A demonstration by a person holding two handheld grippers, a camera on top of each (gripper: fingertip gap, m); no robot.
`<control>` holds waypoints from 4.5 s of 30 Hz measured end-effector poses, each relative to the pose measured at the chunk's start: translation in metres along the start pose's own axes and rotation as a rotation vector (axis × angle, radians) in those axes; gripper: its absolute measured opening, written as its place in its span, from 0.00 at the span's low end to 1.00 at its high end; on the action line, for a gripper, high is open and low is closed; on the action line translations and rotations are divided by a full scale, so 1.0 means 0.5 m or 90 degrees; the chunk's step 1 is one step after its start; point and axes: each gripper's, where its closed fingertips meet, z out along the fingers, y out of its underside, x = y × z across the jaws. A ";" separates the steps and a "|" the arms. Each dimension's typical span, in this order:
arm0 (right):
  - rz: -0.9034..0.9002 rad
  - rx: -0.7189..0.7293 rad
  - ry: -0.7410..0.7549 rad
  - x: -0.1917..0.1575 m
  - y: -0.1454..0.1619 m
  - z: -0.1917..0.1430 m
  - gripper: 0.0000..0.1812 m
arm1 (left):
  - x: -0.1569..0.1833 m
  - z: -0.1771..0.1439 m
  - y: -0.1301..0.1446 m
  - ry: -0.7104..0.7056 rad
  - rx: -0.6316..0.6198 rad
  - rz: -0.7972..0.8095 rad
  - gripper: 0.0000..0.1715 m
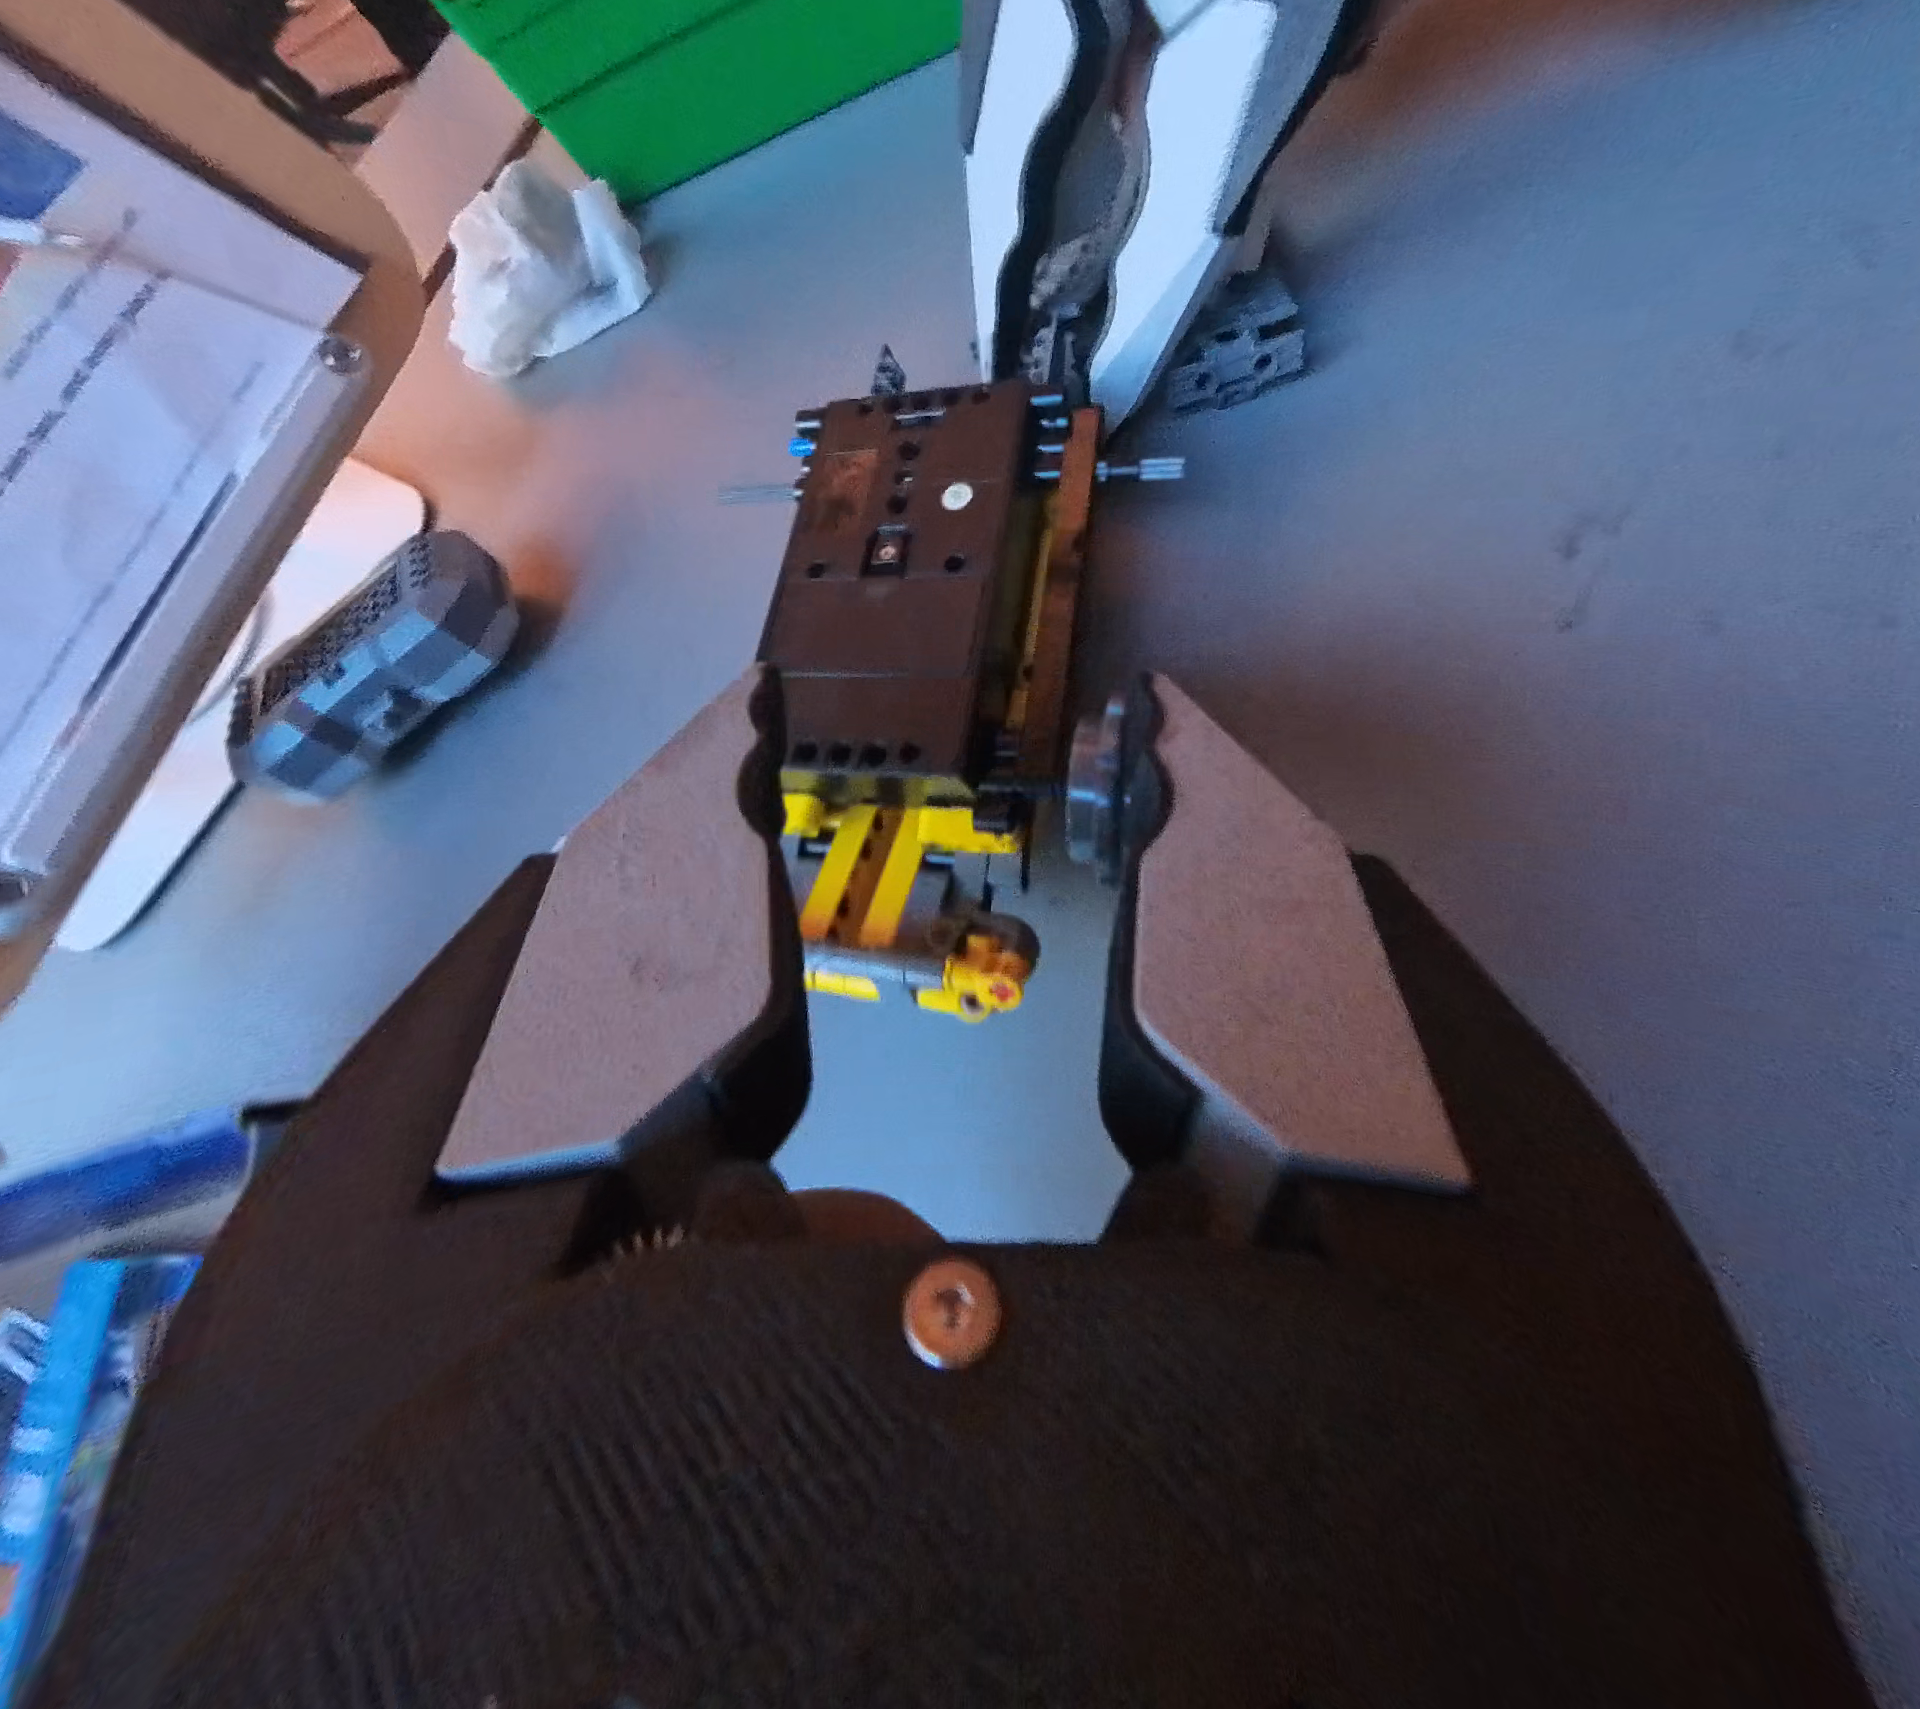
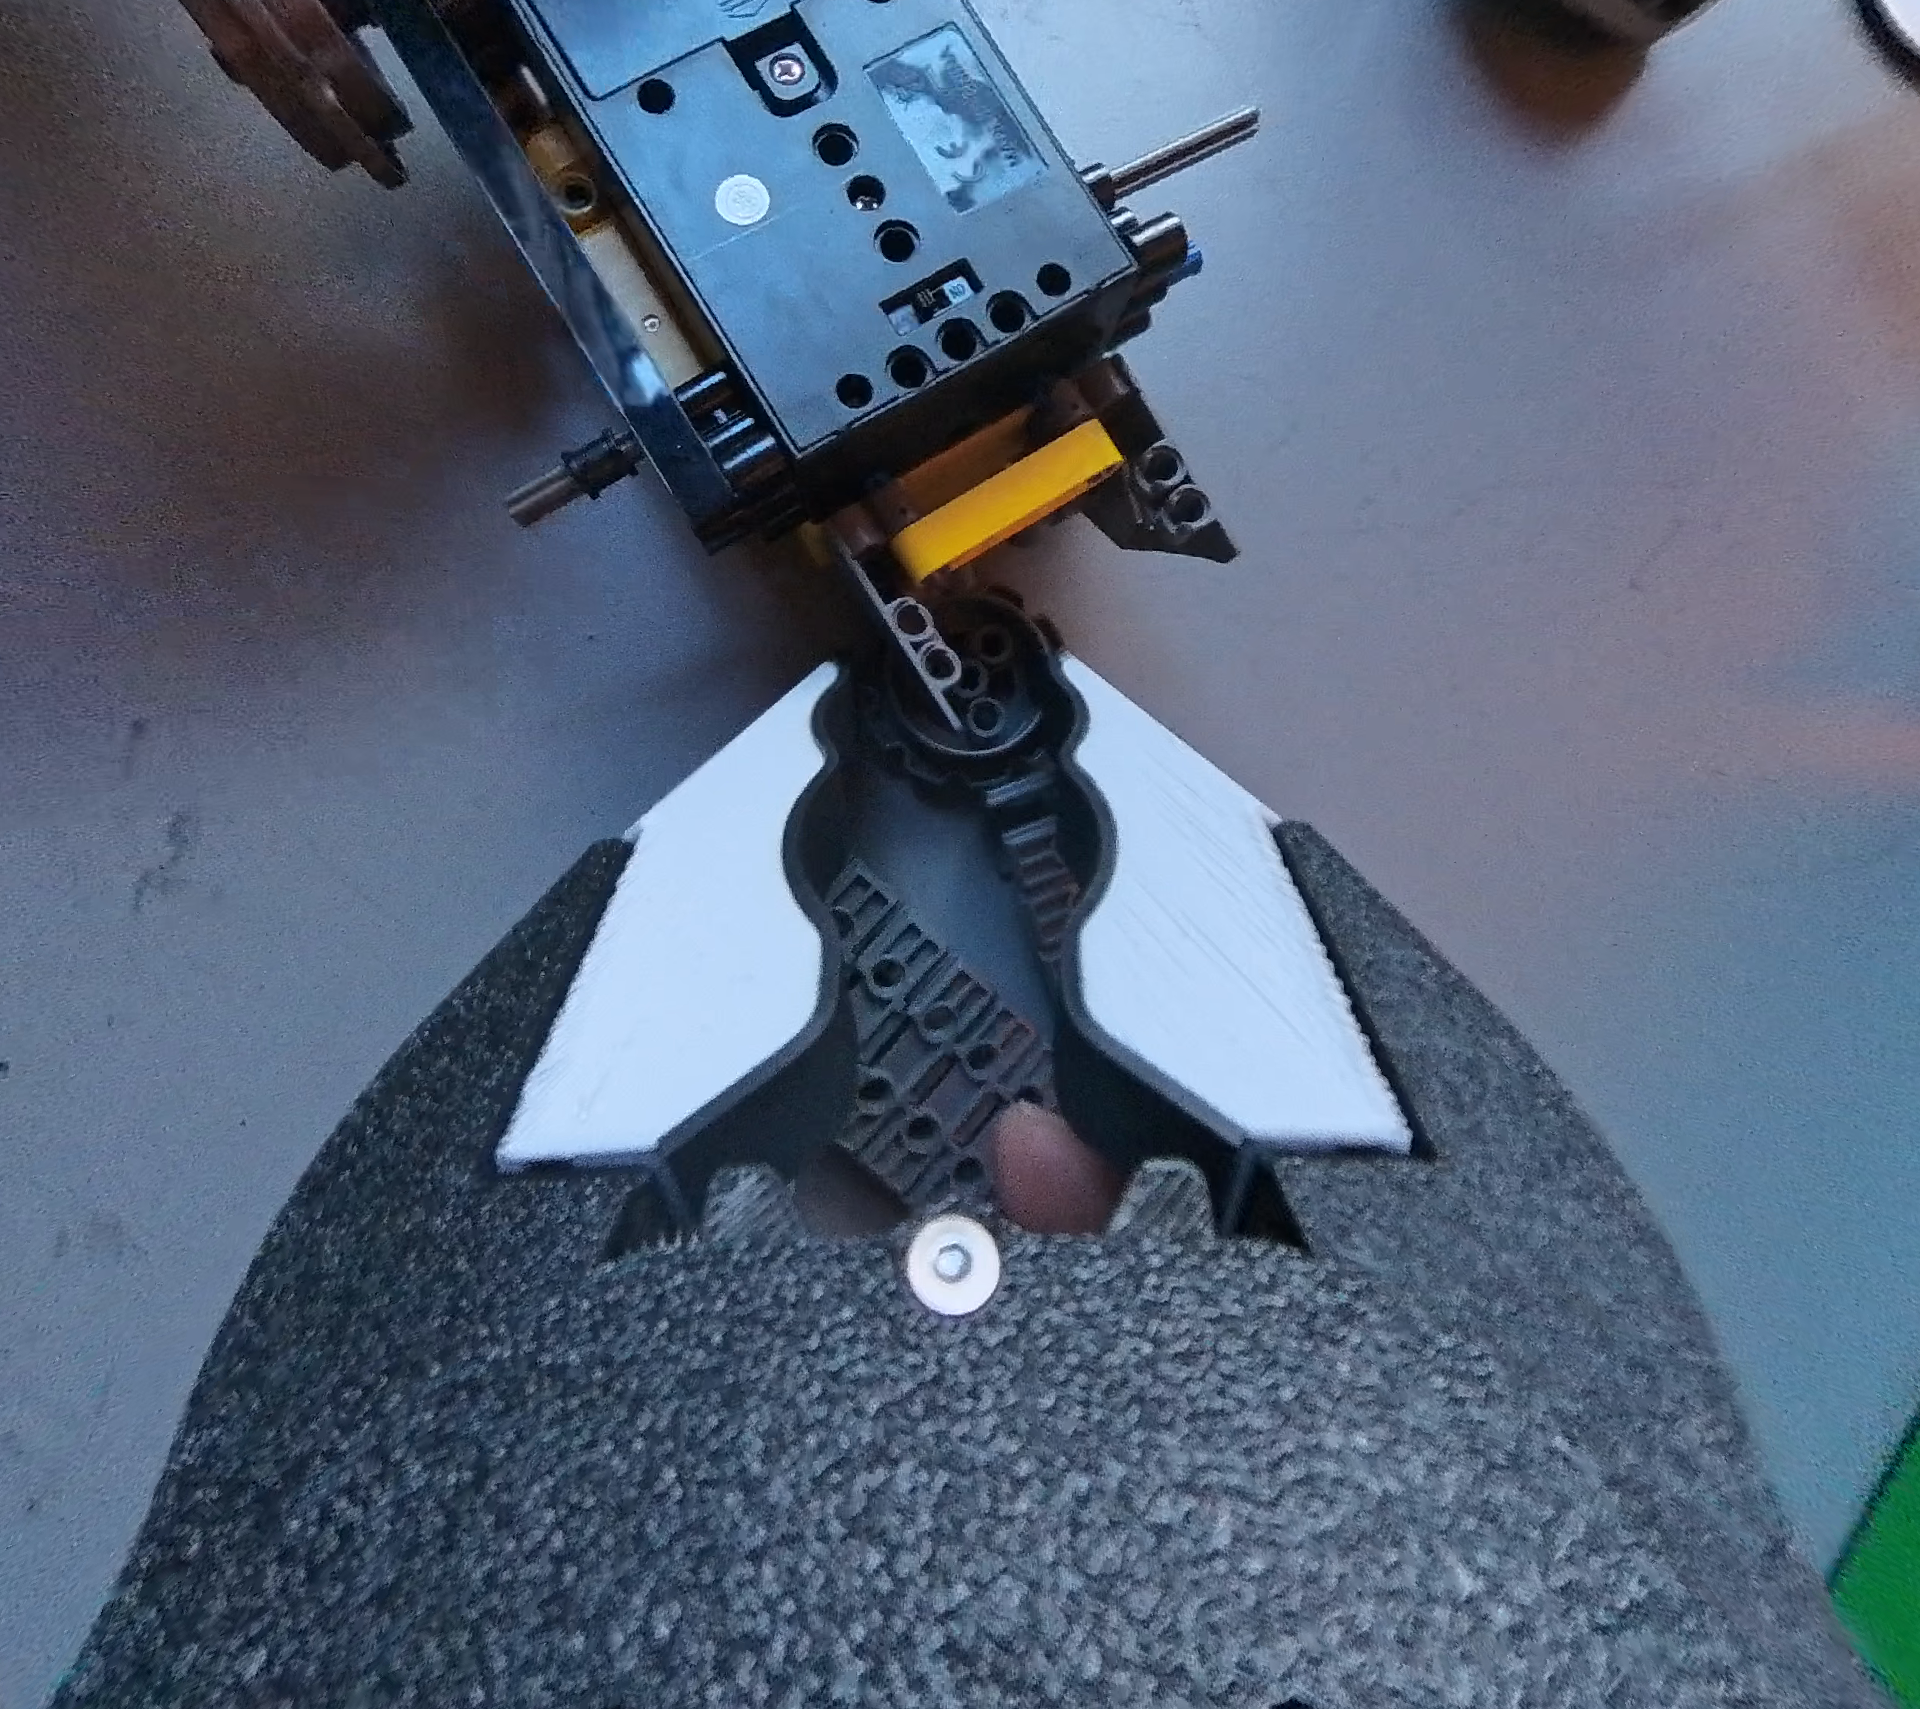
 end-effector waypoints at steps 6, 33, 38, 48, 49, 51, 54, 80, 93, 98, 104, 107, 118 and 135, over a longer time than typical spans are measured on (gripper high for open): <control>-0.004 -0.002 0.001 -0.004 0.002 0.000 0.25 | -0.010 0.098 0.033 0.003 -0.153 0.076 0.53; 0.059 0.073 -0.180 -0.171 -0.080 -0.012 0.17 | 0.065 -0.023 -0.001 0.017 0.104 0.139 0.31; 0.191 0.133 -0.356 -0.201 -0.121 -0.058 0.17 | 0.113 0.014 -0.033 0.067 0.153 0.200 0.22; 0.487 0.177 -0.575 -0.193 -0.155 -0.063 0.18 | 0.103 0.018 -0.044 0.156 0.176 0.054 0.08; 0.491 0.188 -0.563 -0.184 -0.159 -0.063 0.18 | 0.101 0.017 -0.042 0.182 0.169 -0.022 0.08; 0.461 0.200 -0.491 -0.164 -0.159 -0.060 0.17 | 0.109 0.011 -0.034 0.262 0.145 -0.184 0.08; 0.357 0.248 -0.407 -0.165 -0.171 -0.085 0.16 | 0.117 -0.002 -0.016 0.350 0.121 -0.396 0.08; 0.028 0.258 0.161 -0.063 -0.109 -0.191 0.07 | 0.137 0.010 0.025 0.190 0.051 -0.166 0.23; 0.244 0.031 0.486 0.390 0.142 -0.451 0.15 | 0.115 0.022 0.033 0.118 0.044 -0.100 0.18; 0.229 0.210 0.334 0.205 0.037 -0.364 0.15 | 0.106 0.007 0.019 0.117 0.088 -0.117 0.16; 0.170 0.220 0.158 0.004 0.000 -0.158 0.15 | 0.109 0.007 0.018 0.124 0.089 -0.111 0.16; 0.106 0.214 0.117 -0.051 -0.032 -0.109 0.15 | 0.076 -0.004 0.020 0.065 0.110 -0.101 0.17; -0.078 0.190 0.134 0.027 -0.138 -0.050 0.12 | -0.119 -0.055 -0.020 0.017 0.049 0.008 0.35; 0.001 0.322 0.181 0.180 -0.160 -0.078 0.19 | -0.201 0.076 -0.069 0.138 0.166 -0.036 0.41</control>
